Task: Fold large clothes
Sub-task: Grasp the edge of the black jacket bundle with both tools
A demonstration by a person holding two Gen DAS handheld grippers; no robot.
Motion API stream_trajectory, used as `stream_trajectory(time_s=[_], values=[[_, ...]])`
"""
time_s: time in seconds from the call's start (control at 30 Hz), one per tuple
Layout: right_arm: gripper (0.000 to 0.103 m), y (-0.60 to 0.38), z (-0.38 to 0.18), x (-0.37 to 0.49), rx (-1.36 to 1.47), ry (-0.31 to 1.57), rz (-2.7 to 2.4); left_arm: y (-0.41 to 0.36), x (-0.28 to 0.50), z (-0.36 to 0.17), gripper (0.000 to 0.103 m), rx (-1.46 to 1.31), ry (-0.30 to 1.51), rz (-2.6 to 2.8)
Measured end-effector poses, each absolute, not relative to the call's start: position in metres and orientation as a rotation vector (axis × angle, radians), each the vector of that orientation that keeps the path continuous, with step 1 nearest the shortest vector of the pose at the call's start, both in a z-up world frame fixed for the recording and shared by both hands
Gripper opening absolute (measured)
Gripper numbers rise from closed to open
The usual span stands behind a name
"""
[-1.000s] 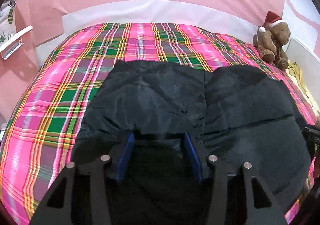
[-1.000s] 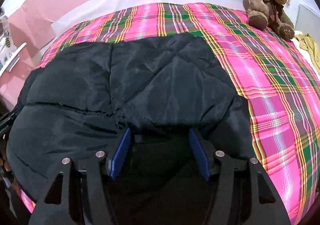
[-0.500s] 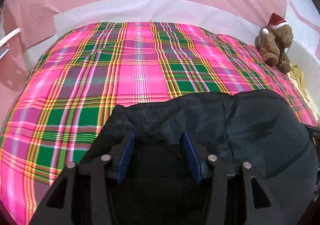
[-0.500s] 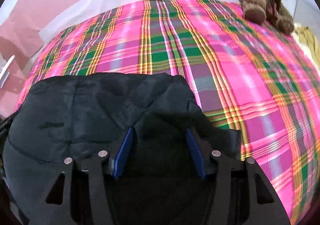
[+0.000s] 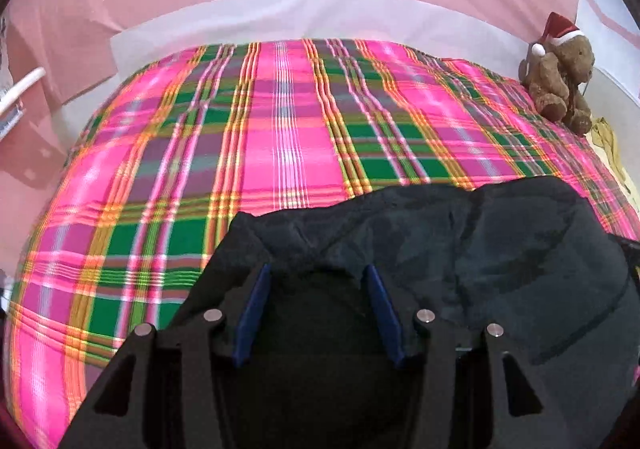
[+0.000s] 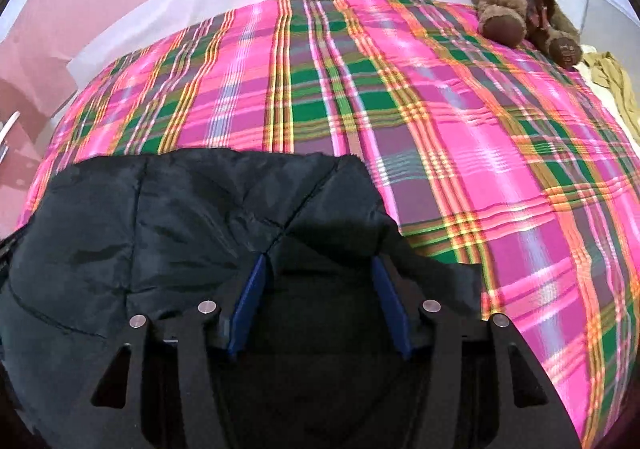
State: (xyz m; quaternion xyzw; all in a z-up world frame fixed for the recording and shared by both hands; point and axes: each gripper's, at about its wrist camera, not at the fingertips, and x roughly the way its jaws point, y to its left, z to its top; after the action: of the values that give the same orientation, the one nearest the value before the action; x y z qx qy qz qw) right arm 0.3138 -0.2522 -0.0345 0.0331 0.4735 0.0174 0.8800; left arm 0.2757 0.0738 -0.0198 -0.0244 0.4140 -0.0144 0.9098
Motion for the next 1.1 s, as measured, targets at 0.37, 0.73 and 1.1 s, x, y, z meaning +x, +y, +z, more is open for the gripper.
stream_trajectory(time_s=[0.37, 0.73, 1.1], values=[[0.054, -0.272, -0.035, 0.322, 0.139, 0.985, 0.068, 0.105, 0.288, -0.034, 0.054, -0.113, 0.859, -0.04], [0.054, -0.275, -0.025, 0.307, 0.136, 0.922, 0.045, 0.103, 0.271, -0.013, 0.054, -0.12, 0.805, -0.044], [0.054, -0.28, -0.035, 0.264, 0.105, 0.914, 0.109, 0.123, 0.237, -0.033, 0.054, -0.186, 0.782, -0.091]])
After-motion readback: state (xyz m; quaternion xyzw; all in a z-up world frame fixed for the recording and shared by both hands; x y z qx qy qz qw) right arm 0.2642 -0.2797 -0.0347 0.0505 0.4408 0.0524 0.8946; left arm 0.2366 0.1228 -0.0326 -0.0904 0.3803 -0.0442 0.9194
